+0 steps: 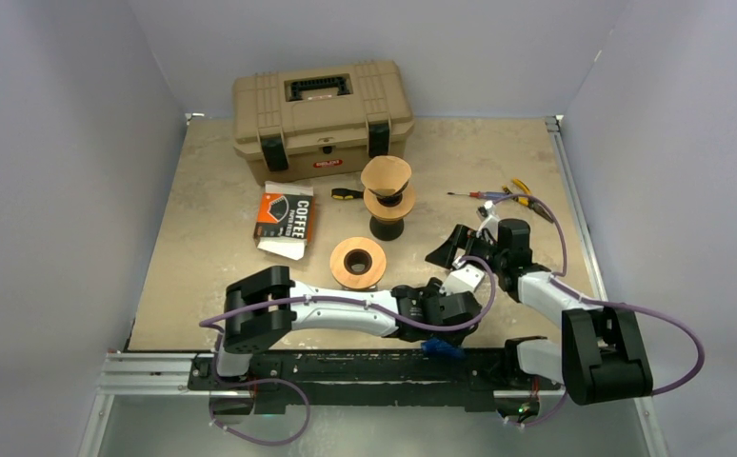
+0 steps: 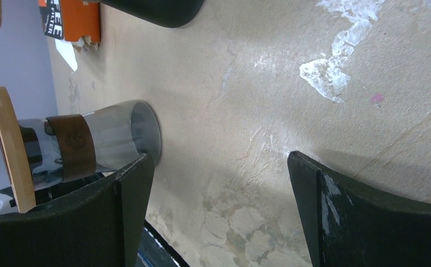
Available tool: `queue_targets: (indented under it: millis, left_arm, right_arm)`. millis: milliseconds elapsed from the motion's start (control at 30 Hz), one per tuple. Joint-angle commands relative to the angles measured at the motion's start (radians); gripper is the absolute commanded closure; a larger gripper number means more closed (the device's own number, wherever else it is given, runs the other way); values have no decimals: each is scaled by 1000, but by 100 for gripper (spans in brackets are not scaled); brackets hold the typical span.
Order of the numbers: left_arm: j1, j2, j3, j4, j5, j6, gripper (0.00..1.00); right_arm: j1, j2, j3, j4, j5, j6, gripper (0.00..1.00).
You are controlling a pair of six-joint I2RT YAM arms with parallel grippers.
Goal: Place the coffee filter in the dripper
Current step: Pick up the coffee dripper from the center of the board.
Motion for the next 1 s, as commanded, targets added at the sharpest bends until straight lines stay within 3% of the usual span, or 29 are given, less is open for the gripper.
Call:
queue_targets:
  millis: [0,267,367,533,633,833,967]
  left_arm:
    - [-6,-22,30,-54,20,0,37]
    - [-8,-28,65,-134,33,26,50]
    - [-9,-6,102,-181,23,48,62]
    - [-9,18,140,-226,19,75,72]
    - [-10,22,146,-236,20,89,72]
    - [-11,32,169,-293,23,113,59]
    - [-13,41,182,-334,22,132,57]
  right_arm:
    - [-6,12,9,35,-32,-21,7]
    - [-6,18,9,43,-38,-19,7]
    - [-6,18,11,44,-39,-18,7]
    - [-6,18,17,39,-38,-19,7]
    - [-6,20,18,41,-36,-21,7]
    - [-6,22,18,39,-33,-23,7]
    - [-7,28,17,44,-35,-24,7]
